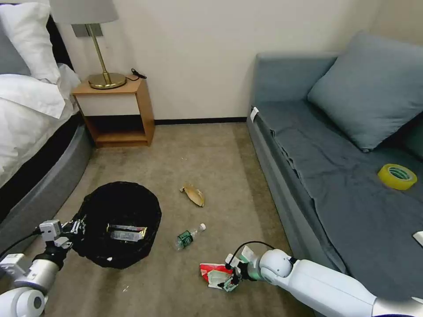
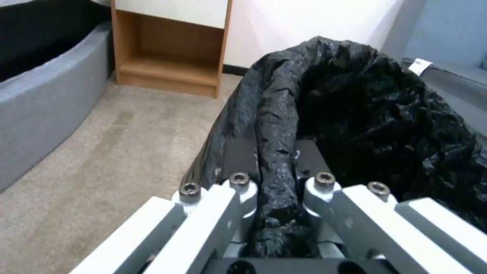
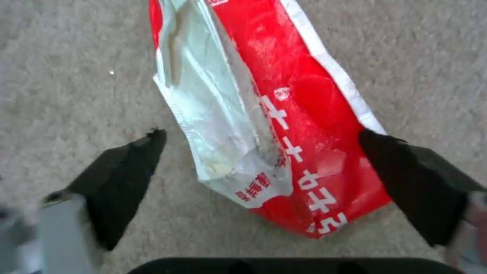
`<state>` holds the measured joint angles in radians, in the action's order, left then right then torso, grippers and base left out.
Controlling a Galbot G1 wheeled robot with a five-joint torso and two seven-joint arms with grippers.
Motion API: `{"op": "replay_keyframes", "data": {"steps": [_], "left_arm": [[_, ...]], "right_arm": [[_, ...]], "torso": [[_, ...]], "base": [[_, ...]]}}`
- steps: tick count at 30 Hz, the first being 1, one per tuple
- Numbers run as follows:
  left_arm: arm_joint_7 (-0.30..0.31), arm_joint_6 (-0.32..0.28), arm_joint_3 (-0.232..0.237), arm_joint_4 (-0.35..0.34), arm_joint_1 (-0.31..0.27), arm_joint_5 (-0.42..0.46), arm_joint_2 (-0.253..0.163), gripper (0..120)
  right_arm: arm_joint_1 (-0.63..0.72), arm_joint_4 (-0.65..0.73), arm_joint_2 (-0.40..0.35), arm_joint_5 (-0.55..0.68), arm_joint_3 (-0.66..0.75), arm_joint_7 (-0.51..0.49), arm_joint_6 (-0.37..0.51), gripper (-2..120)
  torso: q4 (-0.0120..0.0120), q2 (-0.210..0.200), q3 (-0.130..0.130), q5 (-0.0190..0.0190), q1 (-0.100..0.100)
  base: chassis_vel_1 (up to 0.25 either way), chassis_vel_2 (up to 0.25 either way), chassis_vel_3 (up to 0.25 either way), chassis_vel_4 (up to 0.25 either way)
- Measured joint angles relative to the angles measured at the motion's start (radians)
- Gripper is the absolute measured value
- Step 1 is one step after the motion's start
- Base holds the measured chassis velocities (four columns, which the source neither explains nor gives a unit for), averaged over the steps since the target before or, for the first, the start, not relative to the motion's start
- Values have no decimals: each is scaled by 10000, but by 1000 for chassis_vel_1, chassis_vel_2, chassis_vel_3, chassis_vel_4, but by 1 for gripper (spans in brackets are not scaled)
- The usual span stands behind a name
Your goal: Pick up the trash bin, then pick up the garbage on the floor and place it into the trash bin.
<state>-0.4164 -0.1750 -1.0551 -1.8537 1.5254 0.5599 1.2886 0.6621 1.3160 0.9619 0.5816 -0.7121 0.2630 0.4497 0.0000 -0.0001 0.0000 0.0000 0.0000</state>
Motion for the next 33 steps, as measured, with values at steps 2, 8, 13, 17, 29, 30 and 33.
{"op": "replay_keyframes", "data": {"steps": [2, 8, 13, 17, 29, 30, 33], "left_arm": [[0, 4, -40, 0, 14, 9, 17, 6], [35, 5, -161, -1, 28, 29, 54, 6], [216, 29, -298, 54, 24, 81, 78, 6], [658, 74, -400, 132, -57, 91, 117, 6], [634, 54, -633, 106, -89, 202, -22, 6], [635, 43, -633, 96, -93, 206, -24, 6], [635, 31, -615, 80, -92, 207, -23, 6]], "right_arm": [[31, -117, 35, -53, 24, -8, -153, 85], [117, -283, 111, -152, 86, -53, -350, 67], [227, -419, 219, -296, 156, -58, -524, 45], [298, -452, 288, -348, 200, -56, -606, 30], [374, -161, 180, -410, 410, -79, -681, 0], [389, -101, 167, -407, 465, -146, -718, 0], [459, 7, 147, -400, 651, -206, -757, 0]], "torso": [[-1, 0, 0, -1, 0], [-1, 0, -1, -1, 0], [-1, 1, -1, -2, -1], [0, 1, -1, -2, 0], [0, 0, 0, 1, 0], [0, 0, -1, -1, -1], [0, 0, 0, 1, -1]], "base": [[0, 0, 0, 0], [0, 0, 0, 0], [0, 0, 0, 0], [0, 0, 0, 0], [0, 0, 0, 0], [0, 0, 0, 0], [0, 0, 0, 0]]}}
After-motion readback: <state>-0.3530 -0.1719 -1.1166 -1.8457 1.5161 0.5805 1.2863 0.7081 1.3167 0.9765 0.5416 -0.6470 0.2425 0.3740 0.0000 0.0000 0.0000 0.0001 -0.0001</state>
